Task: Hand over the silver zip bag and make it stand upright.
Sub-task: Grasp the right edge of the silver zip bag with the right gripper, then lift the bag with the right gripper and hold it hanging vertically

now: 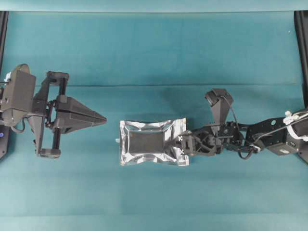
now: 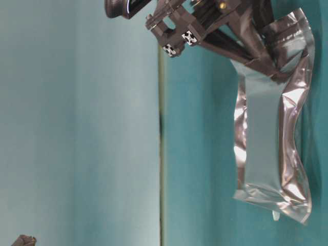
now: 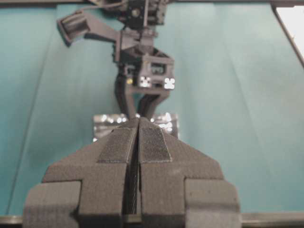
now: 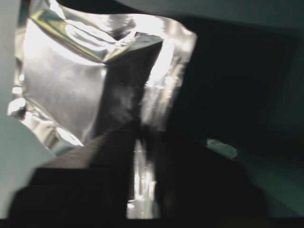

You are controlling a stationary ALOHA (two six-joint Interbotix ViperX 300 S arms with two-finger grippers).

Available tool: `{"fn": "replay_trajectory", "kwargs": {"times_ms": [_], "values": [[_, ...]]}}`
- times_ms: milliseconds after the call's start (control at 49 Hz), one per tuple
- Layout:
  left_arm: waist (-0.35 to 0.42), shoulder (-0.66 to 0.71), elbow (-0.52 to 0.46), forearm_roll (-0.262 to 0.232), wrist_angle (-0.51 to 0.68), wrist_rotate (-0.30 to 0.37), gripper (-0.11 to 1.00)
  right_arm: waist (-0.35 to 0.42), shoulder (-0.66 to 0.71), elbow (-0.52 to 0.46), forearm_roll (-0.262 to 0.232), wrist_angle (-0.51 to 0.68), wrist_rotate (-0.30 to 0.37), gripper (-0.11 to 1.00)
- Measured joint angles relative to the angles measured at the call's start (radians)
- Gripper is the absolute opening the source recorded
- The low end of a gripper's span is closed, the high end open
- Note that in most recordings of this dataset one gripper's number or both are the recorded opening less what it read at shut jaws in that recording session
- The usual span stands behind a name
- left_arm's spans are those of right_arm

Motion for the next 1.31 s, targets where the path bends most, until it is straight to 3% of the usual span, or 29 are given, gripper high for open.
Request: {"fn": "replay_trajectory", "kwargs": {"times_ms": [82,184,674,776,960,1144,1307], "values": [[0.0,0.0,0.0,0.002,0.0,0.003,-0.06,0.002,-0.005,0.0,-0.003,-0.002,0.002,0.08],[0.0,0.0,0.0,0.002,0.0,0.0,-0.06,0.003,-0.011,0.005,-0.003,-0.005,0.0,0.01],[0.0,0.0,0.0,0.002,0.0,-0.002,-0.06,-0.003,-0.094,-0.003,-0.011,0.014,-0.04,0.01],[0.0,0.0,0.0,0.0,0.0,0.002,-0.06,-0.026,-0.155,-0.026,-0.04,0.091,-0.11,0.01],[0.0,0.0,0.0,0.002,0.0,0.002,-0.06,-0.084,-0.245,-0.095,-0.063,0.356,-0.282,0.01],[0.002,0.0,0.0,0.002,0.0,0.002,-0.06,-0.14,-0.276,-0.21,-0.067,0.638,-0.459,0.01],[0.0,0.0,0.0,0.002,0.0,-0.005,-0.06,-0.172,-0.275,-0.331,-0.087,0.833,-0.569,0.01]]}}
